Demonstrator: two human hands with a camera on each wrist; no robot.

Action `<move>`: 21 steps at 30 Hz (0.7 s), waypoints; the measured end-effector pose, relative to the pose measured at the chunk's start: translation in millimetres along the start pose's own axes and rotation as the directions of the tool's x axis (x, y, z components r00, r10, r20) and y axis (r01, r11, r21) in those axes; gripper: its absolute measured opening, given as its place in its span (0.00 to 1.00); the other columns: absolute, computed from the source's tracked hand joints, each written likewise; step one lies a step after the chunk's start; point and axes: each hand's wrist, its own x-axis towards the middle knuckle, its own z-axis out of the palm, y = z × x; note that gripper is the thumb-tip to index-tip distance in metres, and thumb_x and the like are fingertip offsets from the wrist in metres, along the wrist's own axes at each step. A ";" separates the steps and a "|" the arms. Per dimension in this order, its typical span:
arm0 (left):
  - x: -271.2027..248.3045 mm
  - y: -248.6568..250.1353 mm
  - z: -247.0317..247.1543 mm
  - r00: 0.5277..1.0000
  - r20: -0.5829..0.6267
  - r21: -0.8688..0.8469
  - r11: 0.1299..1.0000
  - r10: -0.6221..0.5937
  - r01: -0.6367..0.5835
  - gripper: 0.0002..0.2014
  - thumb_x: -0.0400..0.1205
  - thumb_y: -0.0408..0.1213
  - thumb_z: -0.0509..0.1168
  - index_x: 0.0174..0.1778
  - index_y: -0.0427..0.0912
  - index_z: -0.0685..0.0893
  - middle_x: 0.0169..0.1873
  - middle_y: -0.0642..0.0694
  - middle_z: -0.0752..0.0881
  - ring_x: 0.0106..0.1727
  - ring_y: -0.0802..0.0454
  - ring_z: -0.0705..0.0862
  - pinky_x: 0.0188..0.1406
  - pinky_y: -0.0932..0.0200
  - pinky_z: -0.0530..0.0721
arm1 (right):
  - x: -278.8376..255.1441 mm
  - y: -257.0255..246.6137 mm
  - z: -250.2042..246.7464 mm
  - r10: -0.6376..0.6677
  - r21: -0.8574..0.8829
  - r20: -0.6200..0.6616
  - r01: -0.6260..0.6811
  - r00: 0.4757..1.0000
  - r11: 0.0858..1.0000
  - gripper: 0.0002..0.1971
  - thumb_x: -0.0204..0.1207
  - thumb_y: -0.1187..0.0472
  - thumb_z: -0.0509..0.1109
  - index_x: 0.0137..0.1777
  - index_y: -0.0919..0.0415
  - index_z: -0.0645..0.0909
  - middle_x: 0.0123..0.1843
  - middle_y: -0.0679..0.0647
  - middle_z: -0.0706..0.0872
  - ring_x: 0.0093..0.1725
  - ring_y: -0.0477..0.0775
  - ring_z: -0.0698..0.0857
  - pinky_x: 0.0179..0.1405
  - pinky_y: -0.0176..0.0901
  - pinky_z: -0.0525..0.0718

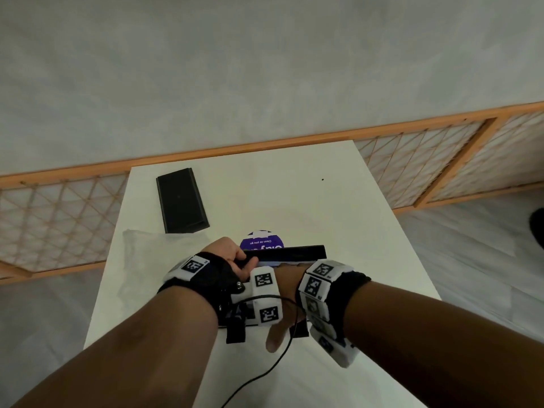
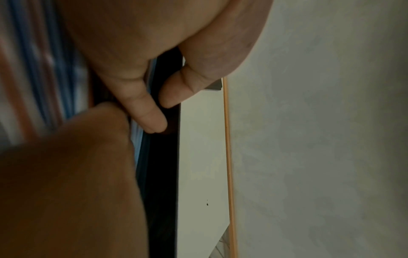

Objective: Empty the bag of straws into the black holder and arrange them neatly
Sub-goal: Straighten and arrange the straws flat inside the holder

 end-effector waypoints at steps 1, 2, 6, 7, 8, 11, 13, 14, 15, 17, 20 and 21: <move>-0.7 -0.9 -1.5 1.000 -0.013 0.122 0.992 0.022 -0.020 0.27 0.87 0.22 0.54 0.85 0.28 0.63 0.12 0.45 0.82 0.31 0.47 0.85 0.32 0.59 0.89 | -0.4 1.5 0.2 -0.046 -0.032 -0.003 0.046 0.999 0.998 0.55 0.63 0.43 0.85 0.85 0.60 0.60 0.84 0.58 0.66 0.83 0.60 0.64 0.83 0.61 0.60; -2.6 -0.8 -1.8 0.996 -0.037 0.333 0.941 0.075 -0.059 0.22 0.89 0.29 0.55 0.80 0.27 0.71 0.20 0.44 0.87 0.38 0.45 0.85 0.40 0.58 0.90 | -1.2 0.7 -1.7 -0.053 -0.061 0.025 0.054 0.998 0.997 0.54 0.62 0.42 0.85 0.84 0.58 0.62 0.83 0.57 0.68 0.82 0.61 0.66 0.82 0.62 0.63; -15.0 -4.2 -4.8 0.978 0.030 0.708 0.686 0.207 -0.167 0.21 0.90 0.45 0.59 0.66 0.33 0.88 0.40 0.44 0.92 0.43 0.49 0.84 0.53 0.60 0.83 | -0.2 -1.2 2.7 -0.066 -0.078 0.020 0.068 0.998 0.995 0.51 0.63 0.40 0.84 0.83 0.50 0.64 0.81 0.53 0.71 0.79 0.61 0.70 0.79 0.62 0.69; -10.2 -7.5 -2.8 0.985 -0.031 0.476 0.869 0.173 -0.137 0.20 0.91 0.38 0.57 0.76 0.32 0.80 0.31 0.48 0.91 0.37 0.50 0.84 0.46 0.63 0.84 | -1.0 0.4 4.0 -0.041 -0.074 0.020 0.042 0.999 0.996 0.50 0.64 0.40 0.84 0.83 0.50 0.63 0.81 0.52 0.70 0.80 0.60 0.70 0.79 0.61 0.68; -5.3 -9.4 0.1 0.992 -0.078 0.179 0.980 0.100 -0.084 0.24 0.90 0.29 0.55 0.84 0.35 0.68 0.20 0.52 0.87 0.31 0.53 0.83 0.39 0.66 0.85 | -3.2 1.4 4.9 -0.007 -0.060 0.019 0.008 1.000 0.998 0.50 0.64 0.40 0.84 0.83 0.49 0.63 0.81 0.51 0.70 0.80 0.60 0.70 0.78 0.61 0.68; -4.1 -10.2 3.7 0.994 -0.102 0.114 0.993 0.029 -0.017 0.30 0.88 0.22 0.54 0.87 0.41 0.60 0.15 0.51 0.85 0.30 0.56 0.84 0.36 0.66 0.88 | -0.9 3.9 9.6 0.029 -0.060 0.016 -0.028 0.999 0.998 0.53 0.59 0.34 0.83 0.82 0.42 0.61 0.81 0.46 0.70 0.80 0.62 0.69 0.74 0.71 0.70; -14.4 -7.1 -2.0 0.960 -0.126 0.470 0.868 0.248 -0.163 0.21 0.93 0.38 0.54 0.79 0.35 0.77 0.41 0.42 0.94 0.49 0.49 0.89 0.57 0.60 0.87 | 5.3 7.2 15.6 0.008 -0.074 -0.007 -0.008 1.000 0.997 0.56 0.50 0.26 0.79 0.80 0.34 0.60 0.80 0.43 0.71 0.79 0.64 0.70 0.72 0.77 0.70; -22.4 -6.5 -5.1 0.958 -0.066 0.618 0.765 0.278 -0.179 0.22 0.92 0.47 0.56 0.73 0.37 0.84 0.52 0.41 0.92 0.58 0.46 0.87 0.65 0.57 0.83 | 8.1 10.3 17.7 0.002 -0.070 -0.021 -0.004 1.000 0.998 0.56 0.48 0.25 0.79 0.79 0.33 0.60 0.80 0.42 0.71 0.79 0.64 0.71 0.71 0.78 0.70; -27.6 -7.5 -8.0 0.961 -0.016 0.722 0.668 0.277 -0.180 0.22 0.91 0.52 0.57 0.69 0.42 0.87 0.57 0.41 0.91 0.61 0.45 0.86 0.68 0.56 0.81 | 10.9 12.8 19.4 0.005 -0.065 -0.027 -0.006 1.000 0.998 0.55 0.49 0.27 0.80 0.78 0.33 0.61 0.79 0.42 0.72 0.78 0.63 0.72 0.71 0.78 0.70; -27.9 -6.8 -10.3 0.963 -0.004 0.724 0.665 0.268 -0.182 0.21 0.90 0.54 0.57 0.68 0.46 0.88 0.57 0.43 0.91 0.60 0.46 0.86 0.65 0.58 0.80 | 13.2 13.3 20.8 -0.001 -0.053 -0.043 -0.001 0.999 0.999 0.51 0.51 0.30 0.82 0.76 0.34 0.64 0.76 0.41 0.75 0.76 0.61 0.75 0.70 0.75 0.73; -19.1 -11.2 -13.2 0.950 -0.001 0.662 0.712 0.312 -0.233 0.19 0.90 0.50 0.57 0.62 0.45 0.91 0.45 0.45 0.90 0.50 0.47 0.86 0.54 0.61 0.79 | 14.1 13.7 25.2 0.029 -0.039 -0.067 -0.032 0.997 0.999 0.51 0.51 0.31 0.83 0.76 0.37 0.65 0.75 0.41 0.76 0.76 0.58 0.75 0.73 0.71 0.72; -17.2 -12.5 -11.5 0.946 -0.002 0.652 0.718 0.325 -0.246 0.18 0.90 0.48 0.58 0.60 0.44 0.91 0.41 0.46 0.89 0.47 0.48 0.85 0.53 0.61 0.79 | 14.5 14.0 27.3 0.048 -0.034 -0.069 -0.050 0.996 0.998 0.52 0.50 0.30 0.83 0.76 0.36 0.65 0.76 0.40 0.75 0.77 0.57 0.73 0.74 0.72 0.70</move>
